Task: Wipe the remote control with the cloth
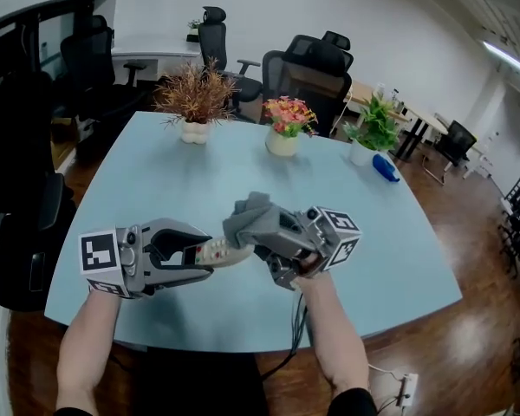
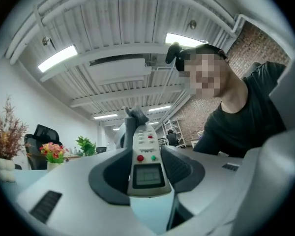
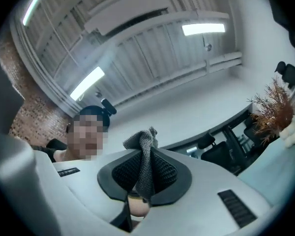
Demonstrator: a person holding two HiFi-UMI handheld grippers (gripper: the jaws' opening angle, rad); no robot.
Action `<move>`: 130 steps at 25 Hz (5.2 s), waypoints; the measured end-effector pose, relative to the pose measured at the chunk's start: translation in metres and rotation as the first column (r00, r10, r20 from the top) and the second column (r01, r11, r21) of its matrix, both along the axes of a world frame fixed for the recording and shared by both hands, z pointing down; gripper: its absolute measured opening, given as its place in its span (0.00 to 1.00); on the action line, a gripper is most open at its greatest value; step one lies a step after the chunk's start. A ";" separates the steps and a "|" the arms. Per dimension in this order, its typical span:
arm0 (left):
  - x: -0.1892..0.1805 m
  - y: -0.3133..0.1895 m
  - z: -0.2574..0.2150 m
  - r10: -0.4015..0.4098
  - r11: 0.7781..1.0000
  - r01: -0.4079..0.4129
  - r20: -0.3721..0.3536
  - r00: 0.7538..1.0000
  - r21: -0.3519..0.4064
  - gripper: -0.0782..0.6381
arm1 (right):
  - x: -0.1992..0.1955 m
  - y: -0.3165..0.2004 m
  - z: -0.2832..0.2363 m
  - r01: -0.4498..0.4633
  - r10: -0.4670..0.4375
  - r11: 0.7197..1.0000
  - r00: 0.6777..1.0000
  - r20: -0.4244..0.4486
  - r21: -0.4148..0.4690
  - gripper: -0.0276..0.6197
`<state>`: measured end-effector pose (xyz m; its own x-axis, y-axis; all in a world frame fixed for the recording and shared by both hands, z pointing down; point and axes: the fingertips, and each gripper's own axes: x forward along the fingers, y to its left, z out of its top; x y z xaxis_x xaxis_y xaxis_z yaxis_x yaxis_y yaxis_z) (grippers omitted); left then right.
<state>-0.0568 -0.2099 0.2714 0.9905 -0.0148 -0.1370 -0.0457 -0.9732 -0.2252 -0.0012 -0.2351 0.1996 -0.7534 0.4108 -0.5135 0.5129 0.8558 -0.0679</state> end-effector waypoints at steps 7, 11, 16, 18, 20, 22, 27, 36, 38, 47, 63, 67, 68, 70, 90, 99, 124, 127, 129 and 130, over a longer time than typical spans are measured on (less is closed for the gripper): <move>-0.029 -0.043 -0.008 -0.259 0.965 0.257 -0.047 0.965 -0.046 0.36 | -0.002 0.004 -0.002 -0.170 0.172 0.976 0.985 -0.004 0.135 0.08; -0.037 -0.063 -0.003 -0.437 0.899 0.437 0.003 0.899 0.018 0.36 | -0.013 -0.103 0.026 -0.697 0.692 0.714 0.685 -0.226 0.073 0.08; -0.045 -0.102 0.029 -0.831 0.544 0.713 0.169 0.529 0.443 0.36 | -0.048 -0.061 0.033 -0.682 0.800 0.567 0.590 -0.110 0.463 0.08; -0.036 -0.103 0.035 -0.898 0.422 0.686 0.170 0.406 0.593 0.36 | -0.080 -0.046 0.062 -0.585 0.841 0.458 0.529 -0.113 0.669 0.08; -0.024 -0.101 0.039 -0.930 0.335 0.628 0.140 0.339 0.703 0.36 | -0.099 -0.046 0.084 -0.538 0.878 0.393 0.461 -0.130 0.746 0.08; -0.020 -0.099 0.039 -0.944 0.288 0.602 0.114 0.310 0.745 0.36 | -0.097 -0.051 0.081 -0.577 0.900 0.359 0.423 -0.107 0.734 0.08; -0.017 -0.094 0.036 -0.959 0.216 0.571 0.062 0.277 0.792 0.36 | -0.030 -0.114 0.061 -0.771 0.965 0.262 0.200 -0.170 0.580 0.08; 0.006 -0.093 0.076 -0.977 -0.114 -0.104 -0.093 0.190 0.988 0.36 | -0.051 -0.082 0.060 -0.696 0.755 0.650 0.543 -0.368 0.306 0.08; 0.007 -0.092 0.076 -0.977 -0.123 -0.164 -0.090 0.191 0.979 0.36 | -0.061 -0.082 0.079 -0.667 0.716 0.683 0.531 -0.452 0.299 0.08; 0.011 -0.076 0.068 -0.970 -0.155 -0.197 -0.111 0.217 0.968 0.36 | -0.015 -0.118 0.082 -0.770 0.810 0.535 0.350 -0.471 0.349 0.08; 0.028 -0.018 0.109 -0.871 -0.341 -0.765 0.123 0.475 0.546 0.37 | -0.060 -0.026 0.114 -0.353 0.450 0.890 0.593 -0.668 0.287 0.08; 0.032 -0.014 0.093 -0.883 -0.289 -0.698 0.098 0.458 0.655 0.37 | -0.045 -0.038 0.131 -0.338 0.381 0.915 0.550 -0.743 0.219 0.08; 0.031 -0.017 0.080 -0.896 -0.271 -0.649 0.059 0.440 0.711 0.37 | -0.038 -0.043 0.139 -0.343 0.384 0.912 0.516 -0.766 0.226 0.08; 0.026 -0.029 0.047 -0.924 -0.214 -0.485 -0.014 0.383 0.848 0.37 | -0.025 -0.052 0.162 -0.338 0.401 0.901 0.415 -0.817 0.271 0.08; 0.015 -0.114 0.144 -0.360 0.888 -0.179 0.882 0.304 0.424 0.43 | -0.026 -0.115 0.210 -0.320 0.755 0.628 0.029 -0.655 0.709 0.08; -0.031 -0.169 0.104 -0.652 0.746 0.382 0.715 0.253 0.545 0.45 | -0.009 -0.128 0.209 -0.383 0.758 0.582 -0.062 -0.649 0.717 0.08; 0.025 -0.141 0.136 -0.554 0.638 0.770 0.687 0.470 -0.012 0.40 | -0.029 -0.120 0.125 -0.633 0.808 0.564 0.290 -0.513 0.531 0.08; 0.023 -0.144 0.119 -0.618 0.636 0.771 0.590 0.519 -0.011 0.40 | -0.058 -0.099 0.144 -0.501 0.802 0.596 0.333 -0.495 0.628 0.08; 0.022 -0.142 0.109 -0.647 0.648 0.761 0.549 0.530 0.028 0.39 | -0.062 -0.103 0.153 -0.468 0.829 0.559 0.299 -0.472 0.684 0.08; 0.021 -0.141 0.105 -0.660 0.655 0.753 0.534 0.528 0.064 0.39 | -0.058 -0.109 0.150 -0.493 0.837 0.546 0.286 -0.466 0.677 0.08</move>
<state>-0.0357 -0.3506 0.3764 0.5660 -0.7140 0.4122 -0.6688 -0.6899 -0.2768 -0.0596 -0.3445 0.3497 -0.8400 -0.4249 0.3374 -0.3310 0.8941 0.3018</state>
